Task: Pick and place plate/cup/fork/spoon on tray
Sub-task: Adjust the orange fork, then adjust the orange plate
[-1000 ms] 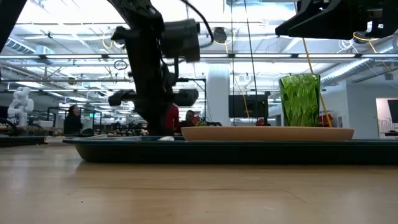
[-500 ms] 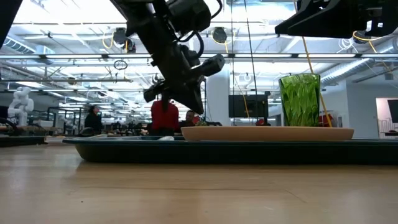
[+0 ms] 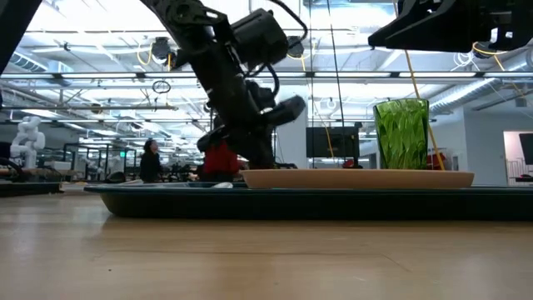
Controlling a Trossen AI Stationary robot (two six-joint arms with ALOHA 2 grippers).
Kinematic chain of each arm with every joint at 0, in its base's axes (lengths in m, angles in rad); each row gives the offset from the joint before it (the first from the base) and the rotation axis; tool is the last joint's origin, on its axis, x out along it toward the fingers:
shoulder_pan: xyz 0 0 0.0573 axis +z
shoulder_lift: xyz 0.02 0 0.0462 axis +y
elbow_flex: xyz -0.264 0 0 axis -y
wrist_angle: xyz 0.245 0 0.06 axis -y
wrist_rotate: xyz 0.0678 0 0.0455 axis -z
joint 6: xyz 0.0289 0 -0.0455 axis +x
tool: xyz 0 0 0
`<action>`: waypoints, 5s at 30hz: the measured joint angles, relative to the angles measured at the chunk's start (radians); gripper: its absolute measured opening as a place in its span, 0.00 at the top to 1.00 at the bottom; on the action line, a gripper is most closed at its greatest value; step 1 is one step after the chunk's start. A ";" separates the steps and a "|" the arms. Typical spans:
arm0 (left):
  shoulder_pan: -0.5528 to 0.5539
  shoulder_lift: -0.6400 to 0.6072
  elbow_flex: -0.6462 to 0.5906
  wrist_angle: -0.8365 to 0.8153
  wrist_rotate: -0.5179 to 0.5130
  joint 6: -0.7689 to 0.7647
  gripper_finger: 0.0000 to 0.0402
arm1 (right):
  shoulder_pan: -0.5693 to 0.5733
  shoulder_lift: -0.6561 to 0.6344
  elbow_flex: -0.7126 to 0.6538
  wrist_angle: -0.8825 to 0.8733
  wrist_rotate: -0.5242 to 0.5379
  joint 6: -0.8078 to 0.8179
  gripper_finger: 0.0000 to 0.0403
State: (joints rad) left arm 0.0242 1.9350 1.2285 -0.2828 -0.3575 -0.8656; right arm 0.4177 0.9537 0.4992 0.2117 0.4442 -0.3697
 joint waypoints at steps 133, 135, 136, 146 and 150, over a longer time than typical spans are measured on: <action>-0.212 -0.063 0.000 -0.134 -0.093 -0.283 0.96 | 0.002 0.000 0.001 0.008 0.000 0.000 0.53; -0.220 -0.070 0.002 -0.189 -0.107 -0.327 0.96 | 0.002 0.000 0.001 0.001 0.000 -0.001 0.53; -0.224 -0.071 0.000 -0.239 -0.109 -0.351 0.96 | 0.002 0.000 0.001 -0.001 0.000 -0.002 0.53; -0.232 -0.021 -0.001 -0.207 -0.087 -0.407 0.96 | 0.003 0.000 0.000 -0.004 0.000 -0.006 0.53; -0.227 0.009 -0.001 -0.105 -0.084 -0.350 0.96 | 0.003 0.000 0.000 0.000 0.000 -0.006 0.53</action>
State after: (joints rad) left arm -0.2032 1.9438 1.2278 -0.3879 -0.4417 -1.2159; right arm 0.4206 0.9535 0.4995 0.2119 0.4438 -0.3752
